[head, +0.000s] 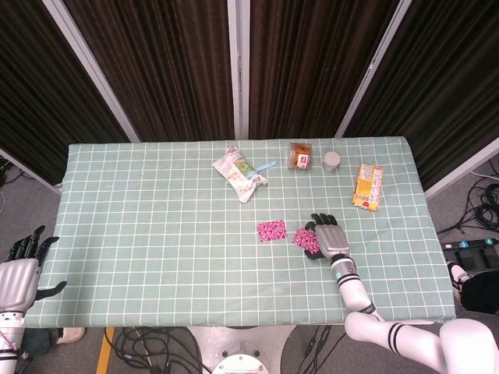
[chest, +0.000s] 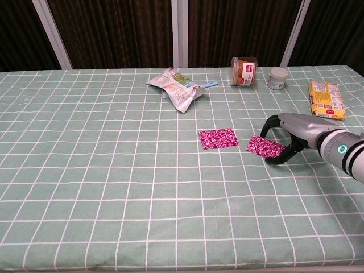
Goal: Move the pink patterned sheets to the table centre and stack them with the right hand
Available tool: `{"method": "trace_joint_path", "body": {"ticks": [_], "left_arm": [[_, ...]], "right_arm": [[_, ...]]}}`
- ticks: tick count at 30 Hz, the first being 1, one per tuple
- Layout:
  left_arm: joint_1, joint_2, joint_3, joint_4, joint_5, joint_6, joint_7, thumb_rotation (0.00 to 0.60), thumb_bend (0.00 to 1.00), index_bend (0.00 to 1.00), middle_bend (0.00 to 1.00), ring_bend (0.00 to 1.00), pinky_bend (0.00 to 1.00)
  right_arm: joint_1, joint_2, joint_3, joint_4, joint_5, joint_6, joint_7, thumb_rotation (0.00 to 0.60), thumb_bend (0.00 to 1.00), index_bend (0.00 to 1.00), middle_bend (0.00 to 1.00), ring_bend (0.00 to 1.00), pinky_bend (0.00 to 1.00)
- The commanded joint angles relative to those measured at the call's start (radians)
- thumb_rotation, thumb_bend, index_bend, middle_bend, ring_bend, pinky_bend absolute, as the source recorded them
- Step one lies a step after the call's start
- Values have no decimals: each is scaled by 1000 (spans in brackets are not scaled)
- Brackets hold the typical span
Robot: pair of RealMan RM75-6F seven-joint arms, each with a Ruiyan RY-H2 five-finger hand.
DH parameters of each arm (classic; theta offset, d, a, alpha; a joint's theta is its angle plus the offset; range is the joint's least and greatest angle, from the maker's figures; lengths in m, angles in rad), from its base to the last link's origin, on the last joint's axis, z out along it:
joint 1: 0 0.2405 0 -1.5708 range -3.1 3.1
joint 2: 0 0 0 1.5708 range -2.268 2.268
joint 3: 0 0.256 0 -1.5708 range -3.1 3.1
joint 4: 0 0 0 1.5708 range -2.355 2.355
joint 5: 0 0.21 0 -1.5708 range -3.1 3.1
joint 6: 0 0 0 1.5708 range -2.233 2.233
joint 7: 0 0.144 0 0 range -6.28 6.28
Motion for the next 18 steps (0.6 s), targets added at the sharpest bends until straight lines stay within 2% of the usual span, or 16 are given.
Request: {"method": "trace_joint_path", "body": {"ticks": [1,6,18], "left_arm": [[1,0,1,2,1,1,-2,600,19,232,124,109,126],[1,-3,3,8,5,1,-7,600,19,232,124,110,126],[5,4,4,-6,2,7,5,600,18,233,124,109,126]], "right_arm": [[-1,0,-1,0,-4,3,-1,524,144,361,83,0,0],[-6,7,-1,-5,-16,7,7,521,180,394,85,0,0],[24,78,16,-37,-71,-49,51,517,182,389,85,0,0]]}}
